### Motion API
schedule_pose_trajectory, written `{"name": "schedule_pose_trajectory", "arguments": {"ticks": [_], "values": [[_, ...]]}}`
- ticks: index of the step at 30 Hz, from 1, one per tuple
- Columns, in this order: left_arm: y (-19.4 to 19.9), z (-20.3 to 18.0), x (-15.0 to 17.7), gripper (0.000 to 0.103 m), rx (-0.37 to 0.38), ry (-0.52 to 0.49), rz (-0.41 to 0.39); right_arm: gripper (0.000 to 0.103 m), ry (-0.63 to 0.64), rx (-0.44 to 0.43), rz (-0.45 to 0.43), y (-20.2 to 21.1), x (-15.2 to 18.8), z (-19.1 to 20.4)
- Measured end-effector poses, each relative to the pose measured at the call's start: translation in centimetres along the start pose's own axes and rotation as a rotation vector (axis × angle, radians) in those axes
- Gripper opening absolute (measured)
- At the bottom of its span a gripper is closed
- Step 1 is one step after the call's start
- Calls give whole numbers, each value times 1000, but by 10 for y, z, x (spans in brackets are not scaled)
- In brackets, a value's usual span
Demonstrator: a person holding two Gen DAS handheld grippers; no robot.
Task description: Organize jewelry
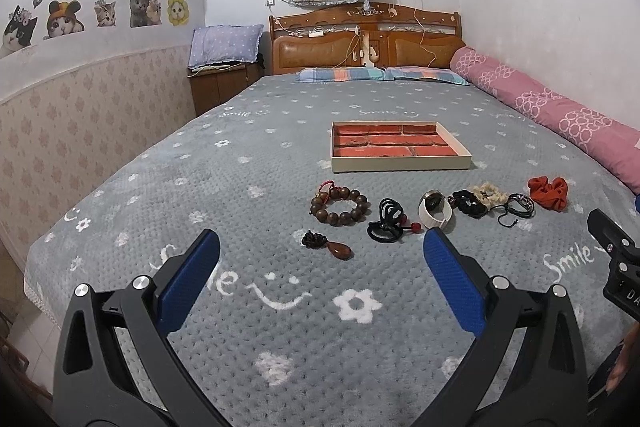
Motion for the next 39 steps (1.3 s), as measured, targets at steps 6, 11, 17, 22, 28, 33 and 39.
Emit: {"name": "schedule_pose_trajectory", "arguments": {"ticks": [6, 11, 17, 22, 28, 33, 39], "values": [[0, -1, -1, 99, 2, -1, -1, 99, -1, -2, 2, 0, 0, -1], [0, -3, -1, 98, 3, 0, 3, 99, 3, 3, -1, 0, 0, -1], [0, -2, -1, 98, 4, 1, 3, 99, 4, 6, -3, 1, 0, -1], [-1, -2, -1, 98, 5, 3, 2, 99, 3, 4, -2, 2, 0, -1], [1, -1, -2, 98, 5, 6, -8, 99, 4, 15, -10, 2, -1, -3], [2, 1, -3, 98, 9, 9, -20, 99, 2, 13, -15, 2, -1, -3], [3, 2, -4, 98, 15, 14, -31, 99, 2, 14, -25, 2, -2, -2]]}}
Point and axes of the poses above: each gripper's, at about its wrist camera, not at the fingertips, and y roughly against the way its jaws point, z to its left, x to its underside, the point moved 6 cm from there along -y, roughly the way its jaws point, and after that the axes turned 10 degrees about x, right-handed, at the moved point
